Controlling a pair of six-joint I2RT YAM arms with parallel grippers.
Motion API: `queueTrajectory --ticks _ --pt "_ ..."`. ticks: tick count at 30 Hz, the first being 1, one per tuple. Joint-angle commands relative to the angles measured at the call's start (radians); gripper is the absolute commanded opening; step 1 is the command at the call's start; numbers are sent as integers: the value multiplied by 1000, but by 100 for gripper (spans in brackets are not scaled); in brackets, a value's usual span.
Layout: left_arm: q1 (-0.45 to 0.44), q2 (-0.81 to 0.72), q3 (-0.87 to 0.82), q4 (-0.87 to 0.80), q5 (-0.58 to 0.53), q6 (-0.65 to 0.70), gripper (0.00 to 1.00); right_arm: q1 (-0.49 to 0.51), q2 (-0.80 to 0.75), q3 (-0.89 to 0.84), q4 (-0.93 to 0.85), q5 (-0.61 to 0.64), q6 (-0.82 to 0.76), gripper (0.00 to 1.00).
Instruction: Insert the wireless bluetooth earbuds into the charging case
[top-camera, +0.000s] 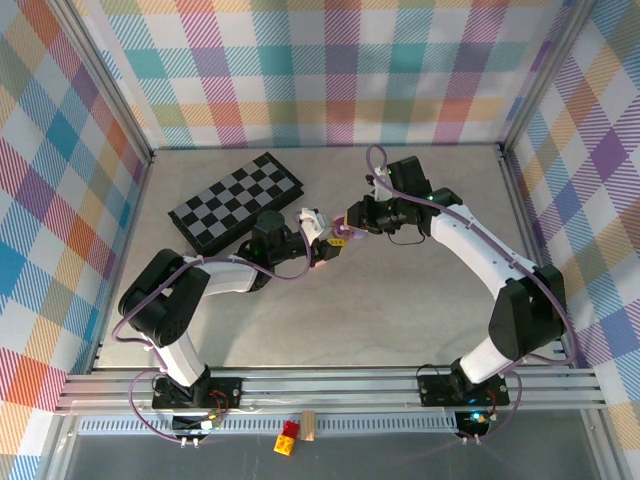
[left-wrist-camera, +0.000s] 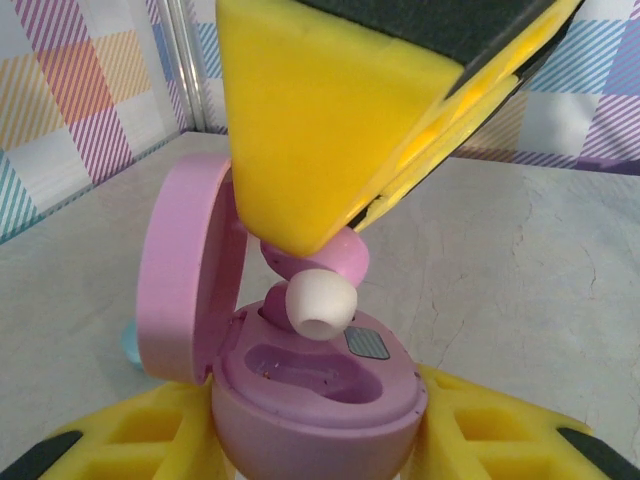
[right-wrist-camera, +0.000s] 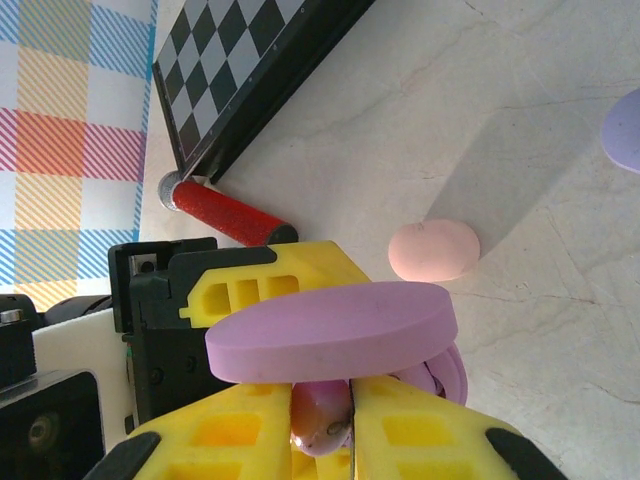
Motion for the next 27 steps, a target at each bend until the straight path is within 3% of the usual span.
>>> queueTrajectory --ticks 1,20,27 --pt "7 9 35 4 29 6 39 9 13 32 -17 -24 -32 17" --pt "7 -5 33 -5 28 8 39 32 41 42 -50 11 -57 17" --pt "7 -4 32 0 30 5 39 35 43 55 -50 10 -57 24"
